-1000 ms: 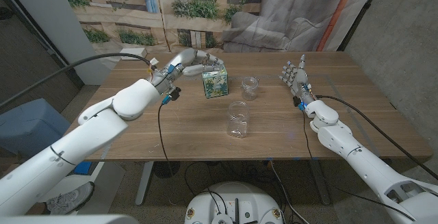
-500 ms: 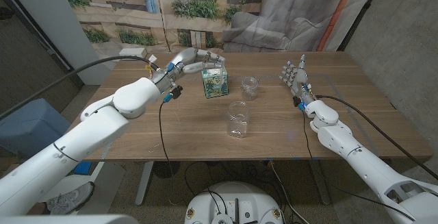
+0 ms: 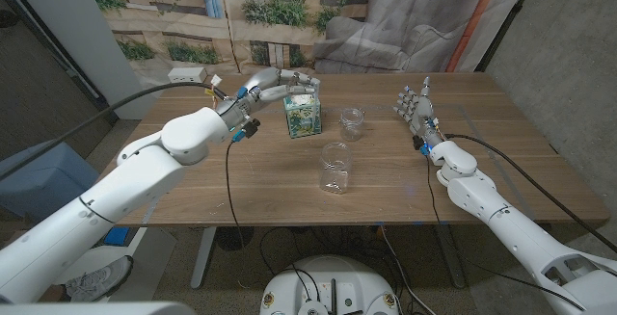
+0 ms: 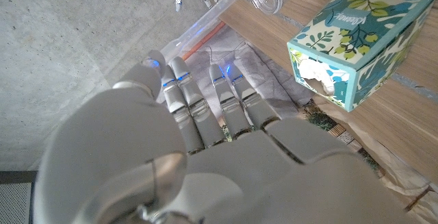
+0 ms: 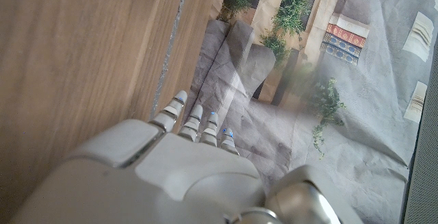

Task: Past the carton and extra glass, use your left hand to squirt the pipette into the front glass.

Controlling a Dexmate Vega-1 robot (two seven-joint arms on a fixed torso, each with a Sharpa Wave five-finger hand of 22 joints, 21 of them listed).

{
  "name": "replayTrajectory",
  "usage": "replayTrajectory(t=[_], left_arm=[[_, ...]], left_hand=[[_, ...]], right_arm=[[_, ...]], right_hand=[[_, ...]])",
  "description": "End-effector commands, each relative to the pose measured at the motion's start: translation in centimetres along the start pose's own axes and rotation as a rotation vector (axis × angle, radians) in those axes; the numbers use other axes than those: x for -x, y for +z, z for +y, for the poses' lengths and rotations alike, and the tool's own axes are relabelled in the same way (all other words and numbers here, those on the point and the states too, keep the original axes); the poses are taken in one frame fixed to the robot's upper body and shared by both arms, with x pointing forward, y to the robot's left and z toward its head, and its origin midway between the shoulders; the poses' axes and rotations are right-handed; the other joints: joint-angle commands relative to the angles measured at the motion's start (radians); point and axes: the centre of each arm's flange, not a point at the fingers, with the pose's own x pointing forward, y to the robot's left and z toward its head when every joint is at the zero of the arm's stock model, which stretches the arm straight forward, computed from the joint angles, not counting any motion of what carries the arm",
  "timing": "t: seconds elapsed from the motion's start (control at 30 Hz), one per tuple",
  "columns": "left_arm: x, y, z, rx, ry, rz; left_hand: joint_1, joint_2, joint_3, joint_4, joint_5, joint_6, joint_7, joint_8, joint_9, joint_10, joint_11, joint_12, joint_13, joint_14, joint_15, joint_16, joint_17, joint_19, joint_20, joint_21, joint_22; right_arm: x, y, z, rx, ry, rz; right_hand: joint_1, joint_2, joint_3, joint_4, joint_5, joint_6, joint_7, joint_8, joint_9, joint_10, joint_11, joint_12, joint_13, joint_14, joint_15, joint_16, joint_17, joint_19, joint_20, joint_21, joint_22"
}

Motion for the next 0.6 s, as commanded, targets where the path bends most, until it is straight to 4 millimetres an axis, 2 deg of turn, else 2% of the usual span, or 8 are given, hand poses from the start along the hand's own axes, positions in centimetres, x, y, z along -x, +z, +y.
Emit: replayTrajectory(t=[0.03,0.6], left_arm=[[-0.5,0.2,-0.8,0.045,-0.037,-0.013],[-1.5,0.2,-4.0,0.127,-0.165,0.012]], left_hand=[[0.001,0.001,-0.002,0.0,0.0,0.004,-0.004,0.004,0.003,0.001,0.0,0.005,0.005,-0.005,-0.121,0.0,0.003,-0.003,0.0,-0.002,0.003],[0.008,0.004,-0.006,-0.003,0.0,0.01,-0.005,0.008,0.003,0.01,-0.001,0.011,0.006,-0.002,-0.121,0.006,0.004,0.0,0.0,-0.001,0.003]], right_arm=[[0.0,0.0,0.0,0.0,0.002,0.0],[0.0,0.0,0.0,0.0,0.005,0.001]], right_hand=[[0.0,0.059,-0.008,-0.001,0.005,0.001,-0.008,0.007,0.002,0.0,0.001,0.004,0.003,-0.007,-0.083,0.006,0.005,0.006,0.001,0.005,0.005],[0.0,0.059,-0.008,-0.001,0.005,0.0,-0.009,0.006,0.002,-0.003,-0.003,0.003,0.003,-0.007,-0.083,0.006,0.005,0.006,0.001,0.005,0.005]])
